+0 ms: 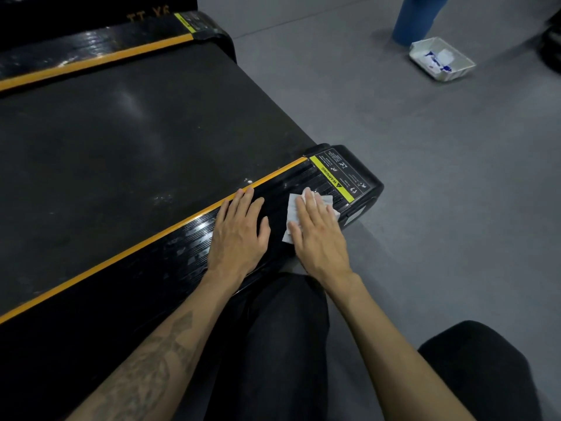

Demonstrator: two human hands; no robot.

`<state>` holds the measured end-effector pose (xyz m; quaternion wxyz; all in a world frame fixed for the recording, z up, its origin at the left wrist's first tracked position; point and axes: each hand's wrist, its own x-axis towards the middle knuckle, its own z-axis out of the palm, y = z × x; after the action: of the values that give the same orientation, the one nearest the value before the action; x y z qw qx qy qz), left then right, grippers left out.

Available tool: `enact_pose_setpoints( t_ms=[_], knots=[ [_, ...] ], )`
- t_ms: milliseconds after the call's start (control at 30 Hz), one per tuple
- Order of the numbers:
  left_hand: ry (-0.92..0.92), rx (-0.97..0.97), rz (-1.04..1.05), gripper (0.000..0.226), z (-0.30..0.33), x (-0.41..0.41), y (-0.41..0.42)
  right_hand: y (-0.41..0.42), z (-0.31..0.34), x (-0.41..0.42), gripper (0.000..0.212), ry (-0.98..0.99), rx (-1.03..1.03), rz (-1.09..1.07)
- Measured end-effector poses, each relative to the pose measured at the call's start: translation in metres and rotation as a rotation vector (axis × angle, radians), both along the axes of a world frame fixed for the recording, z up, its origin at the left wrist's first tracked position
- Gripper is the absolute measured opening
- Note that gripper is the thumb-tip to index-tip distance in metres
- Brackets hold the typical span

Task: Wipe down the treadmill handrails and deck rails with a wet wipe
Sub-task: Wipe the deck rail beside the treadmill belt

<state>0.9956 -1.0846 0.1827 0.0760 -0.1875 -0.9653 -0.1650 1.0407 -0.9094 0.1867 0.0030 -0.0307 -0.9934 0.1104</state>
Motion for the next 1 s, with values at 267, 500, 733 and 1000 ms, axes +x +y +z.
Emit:
enact_pose_setpoints(
  t_ms=[267, 500, 733, 1000],
  knots=[
    [-0.008, 0.012, 0.01, 0.046, 0.002, 0.0, 0.001, -0.023, -0.002, 0.011, 0.06, 0.031, -0.029, -0.074],
    [-0.01, 0.003, 0.019, 0.046, 0.002, 0.001, 0.002, -0.012, 0.0, 0.002, 0.061, 0.006, 0.033, -0.156],
    [-0.007, 0.006, 0.018, 0.046, 0.003, 0.0, 0.002, -0.003, 0.003, -0.014, 0.063, -0.029, 0.072, -0.027],
    [-0.006, -0.002, 0.02, 0.046, 0.002, -0.001, 0.003, -0.023, 0.0, -0.008, 0.064, -0.012, 0.017, -0.044]
  ],
)
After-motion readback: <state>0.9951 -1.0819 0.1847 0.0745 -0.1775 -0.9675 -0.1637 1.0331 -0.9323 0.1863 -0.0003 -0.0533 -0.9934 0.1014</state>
